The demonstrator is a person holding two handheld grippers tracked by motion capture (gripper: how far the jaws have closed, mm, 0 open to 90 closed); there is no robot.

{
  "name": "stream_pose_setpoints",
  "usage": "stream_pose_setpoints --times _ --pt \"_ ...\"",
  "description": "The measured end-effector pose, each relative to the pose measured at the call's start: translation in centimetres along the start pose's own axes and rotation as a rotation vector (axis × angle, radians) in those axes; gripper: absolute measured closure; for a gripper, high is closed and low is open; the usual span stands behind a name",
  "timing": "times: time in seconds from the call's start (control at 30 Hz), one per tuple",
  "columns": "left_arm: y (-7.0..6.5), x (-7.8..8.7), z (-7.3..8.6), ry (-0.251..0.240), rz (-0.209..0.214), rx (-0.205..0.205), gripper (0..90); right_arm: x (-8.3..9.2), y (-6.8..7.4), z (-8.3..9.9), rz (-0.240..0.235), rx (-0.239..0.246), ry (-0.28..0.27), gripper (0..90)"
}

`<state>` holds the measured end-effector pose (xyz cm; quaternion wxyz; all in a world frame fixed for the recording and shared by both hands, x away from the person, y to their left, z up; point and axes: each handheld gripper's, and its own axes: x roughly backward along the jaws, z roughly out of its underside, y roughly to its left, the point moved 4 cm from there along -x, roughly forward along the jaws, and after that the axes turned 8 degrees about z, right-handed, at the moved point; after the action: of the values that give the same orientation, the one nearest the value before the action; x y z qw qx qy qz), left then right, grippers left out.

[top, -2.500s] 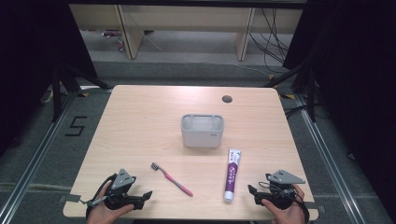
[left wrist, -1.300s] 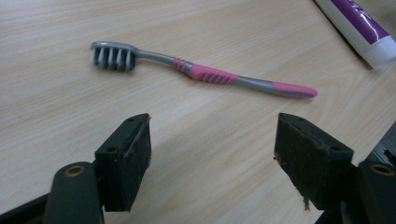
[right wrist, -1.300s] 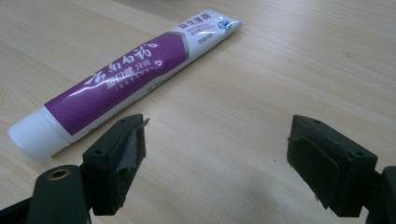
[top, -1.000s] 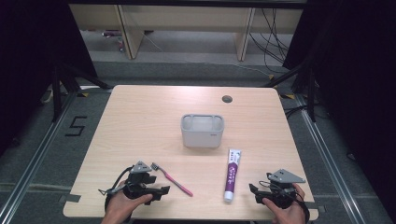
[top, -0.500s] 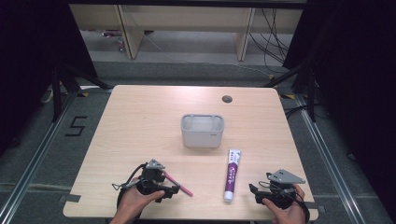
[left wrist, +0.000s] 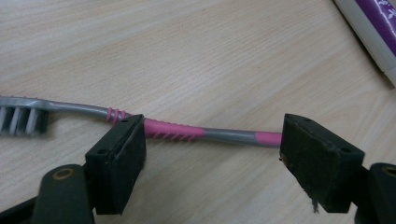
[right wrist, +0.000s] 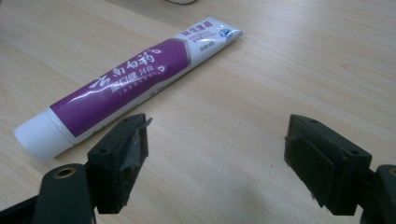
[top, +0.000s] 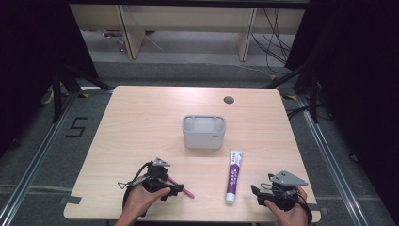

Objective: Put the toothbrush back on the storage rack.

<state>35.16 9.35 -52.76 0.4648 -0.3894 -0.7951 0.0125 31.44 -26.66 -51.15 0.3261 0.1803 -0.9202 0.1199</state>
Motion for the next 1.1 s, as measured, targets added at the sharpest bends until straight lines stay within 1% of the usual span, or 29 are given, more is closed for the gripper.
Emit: stream_pose_setpoints --times 0.03,0.1,0.13,0.17,0.2,0.23,0.27,0.3,0.33,0.37,0.47,0.5,0.57,0.6,0.63,0.67,0.7,0.73,0.77,0.8,0.83,0.87,0.9,0.97,1.03,1.1 --pt "0.0 -0.1 -0.2 -0.002 -0.012 -0.002 22.0 0.0 0.0 0.0 0.002 0.002 -0.002 22.4" --pt "0.1 0.0 -0.3 0.012 -0.012 -0.002 22.0 -0.1 0.1 0.0 0.000 -0.006 0.000 22.3" --pt "0.1 0.0 -0.3 0.012 -0.012 -0.002 22.0 -0.1 0.1 0.0 0.000 -0.006 0.000 22.3" --pt "0.0 -0.1 -0.4 -0.002 -0.017 0.002 21.9 0.0 0.1 0.0 -0.005 -0.002 0.000 22.3" --pt "0.1 -0.1 -0.5 0.005 -0.018 -0.004 21.9 0.0 0.2 0.0 -0.012 -0.006 0.003 22.4" --pt "0.1 -0.1 -0.5 0.005 -0.018 -0.004 21.9 0.0 0.1 0.0 0.004 -0.004 0.000 22.4" --pt "0.3 -0.2 -0.6 0.012 -0.024 0.002 21.8 0.0 0.1 0.0 0.001 -0.003 0.001 22.5" --pt "0.4 -0.3 -0.7 0.006 -0.024 0.008 21.7 0.0 0.2 0.0 -0.007 -0.016 0.001 22.5" --pt "0.6 -0.3 -0.8 0.014 -0.028 0.005 21.7 -0.1 0.2 0.0 -0.017 -0.006 -0.001 22.5" --pt "0.6 -0.4 -0.9 0.007 -0.034 0.010 21.7 -0.1 0.2 0.0 -0.015 -0.007 -0.003 22.6" --pt "0.8 -0.6 -1.1 0.020 -0.034 0.013 21.7 -0.1 0.2 0.0 -0.015 -0.004 -0.001 22.6" --pt "0.9 -0.7 -1.2 0.016 -0.038 0.011 21.7 -0.1 0.2 0.0 -0.015 -0.004 -0.002 22.7" --pt "0.9 -0.9 -1.4 0.024 -0.048 -0.001 21.5 -0.1 0.2 0.0 -0.015 -0.007 0.000 22.8" --pt "0.9 -0.9 -1.4 0.024 -0.048 -0.001 20.8 -0.1 0.2 0.0 -0.015 -0.007 0.000 22.8" --pt "1.0 -1.1 -1.7 0.035 -0.059 -0.001 20.8 -0.1 0.2 0.0 -0.016 -0.001 0.001 22.9" --pt "1.0 -1.3 -1.9 0.036 -0.064 -0.005 20.8 -0.1 0.2 0.0 -0.017 -0.012 0.001 22.9" --pt "1.0 -1.5 -2.0 0.043 -0.069 -0.012 21.0 -0.1 0.2 0.0 -0.017 -0.008 0.000 23.0" --pt "0.9 -1.6 -2.1 0.054 -0.071 -0.019 21.2 0.0 0.1 0.0 0.001 -0.002 0.002 23.1" --pt "0.9 -1.7 -2.3 0.053 -0.082 -0.029 21.3 0.0 0.1 0.0 0.002 -0.003 0.002 23.1" --pt "0.9 -1.7 -2.3 0.053 -0.082 -0.029 21.5 0.0 0.1 0.0 0.002 -0.003 0.002 23.1" --pt "0.8 -1.9 -2.5 0.058 -0.083 -0.034 21.9 0.0 0.1 0.0 -0.002 -0.002 -0.002 23.2" --pt "0.8 -2.0 -2.6 0.051 -0.085 -0.040 22.6 0.0 0.3 0.0 -0.019 -0.016 0.003 23.2" --pt "0.8 -2.0 -2.7 0.072 -0.082 -0.045 22.6 -0.1 0.3 0.0 -0.027 -0.016 0.003 23.2" --pt "0.8 -2.0 -2.8 0.077 -0.087 -0.050 23.9 0.0 0.2 0.0 -0.025 -0.011 0.008 23.2" --pt "0.9 -2.2 -3.0 0.090 -0.116 -0.070 24.5 0.1 0.2 0.0 -0.019 -0.017 0.009 23.2" --pt "0.8 -2.3 -3.0 0.094 -0.112 -0.075 25.8 0.0 0.2 0.0 -0.025 -0.015 0.009 23.3"
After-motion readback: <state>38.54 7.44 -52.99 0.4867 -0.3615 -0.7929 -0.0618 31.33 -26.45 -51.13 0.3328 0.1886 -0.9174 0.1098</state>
